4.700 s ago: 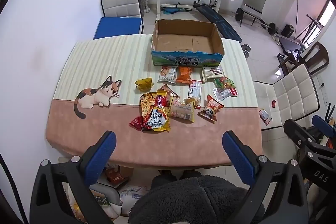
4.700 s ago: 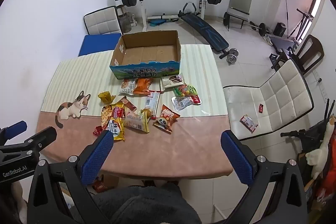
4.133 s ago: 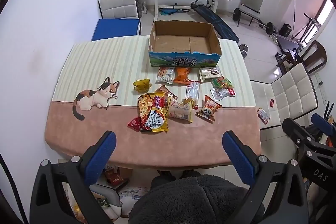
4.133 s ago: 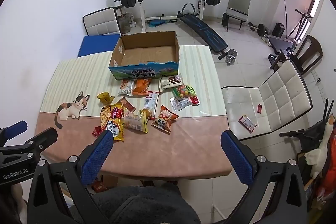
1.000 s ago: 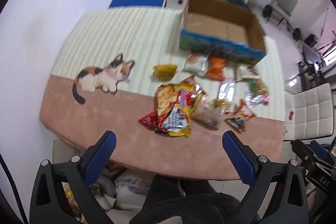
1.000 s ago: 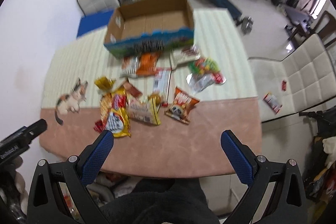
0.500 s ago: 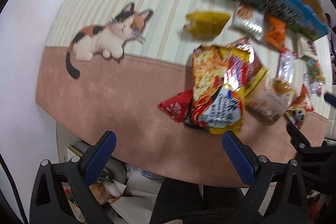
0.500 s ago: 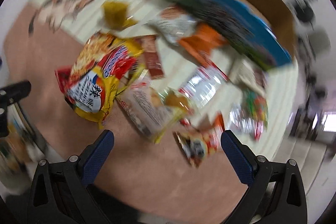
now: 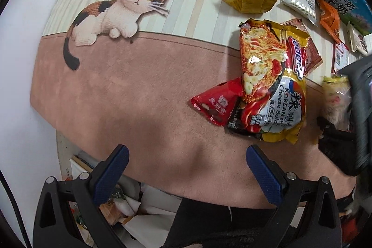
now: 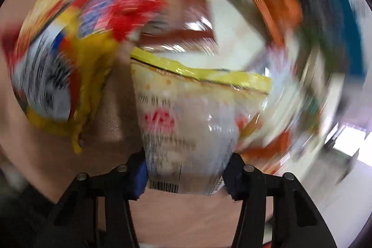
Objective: Organize snacks
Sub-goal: 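Grasp the Sedaap noodle pack with left tool while right tool grasps clear bread bag, then carry both packs into the cardboard box and open both tools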
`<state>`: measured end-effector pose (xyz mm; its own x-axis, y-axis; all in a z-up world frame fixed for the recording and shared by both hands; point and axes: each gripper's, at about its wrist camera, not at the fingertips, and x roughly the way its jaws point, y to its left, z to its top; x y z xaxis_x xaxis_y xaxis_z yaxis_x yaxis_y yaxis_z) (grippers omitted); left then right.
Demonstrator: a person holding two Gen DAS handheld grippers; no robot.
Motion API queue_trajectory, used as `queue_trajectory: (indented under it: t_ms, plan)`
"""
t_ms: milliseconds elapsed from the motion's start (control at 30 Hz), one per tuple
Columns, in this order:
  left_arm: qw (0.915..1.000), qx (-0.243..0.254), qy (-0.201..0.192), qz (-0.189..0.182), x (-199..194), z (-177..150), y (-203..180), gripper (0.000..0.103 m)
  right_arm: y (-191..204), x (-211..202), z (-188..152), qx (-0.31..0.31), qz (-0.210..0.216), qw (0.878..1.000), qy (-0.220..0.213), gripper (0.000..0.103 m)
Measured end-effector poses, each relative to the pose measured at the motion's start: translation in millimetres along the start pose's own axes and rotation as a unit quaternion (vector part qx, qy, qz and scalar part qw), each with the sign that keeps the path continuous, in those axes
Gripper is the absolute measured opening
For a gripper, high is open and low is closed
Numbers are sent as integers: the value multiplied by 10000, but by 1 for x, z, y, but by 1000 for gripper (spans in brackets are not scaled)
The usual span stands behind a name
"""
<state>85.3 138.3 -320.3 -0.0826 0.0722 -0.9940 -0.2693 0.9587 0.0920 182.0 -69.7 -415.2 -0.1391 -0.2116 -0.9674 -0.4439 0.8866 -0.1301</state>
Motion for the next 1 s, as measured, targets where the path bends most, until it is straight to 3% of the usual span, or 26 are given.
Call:
queue_trajectory:
  t_ms: [67,100,167,267,333,467,567,633,833,933,1000]
  plan:
    - [9999,40,-28,-166,-1,6,-3,103,-32,6,-7,942,769,9922,285,53]
    - [9997,66,-28,-251,-2,10,-6,103,-49,12,-15,1412,1203,9817,427,53]
    - [9988,137,7,-468,0,20,-13,103,-71,20,-28,1952,1672,9648,559,53]
    - [9969,222,111,-743,5,42,-27,103,-88,23,-41,2220,1951,9537,564,59]
    - [9959,281,187,-841,10,56,-39,103,-96,24,-47,2321,2149,9473,502,73]
    - [9937,401,476,-930,26,80,-63,103,-120,24,-57,2619,2456,9327,352,81]
    - [9938,504,691,-712,42,90,-78,103,-136,29,-60,2759,2634,9235,400,81]
    - [9939,607,807,-446,55,94,-85,103,-147,32,-62,2790,2680,9213,388,83]
    - [9929,644,876,-480,72,103,-94,99,-167,37,-74,2944,2655,9169,464,83]
    - [9955,519,676,-417,68,105,-92,85,-176,38,-78,3000,2539,9183,479,78]
    - [9961,496,593,-432,66,104,-92,85,-178,36,-79,2960,2449,9221,459,68]
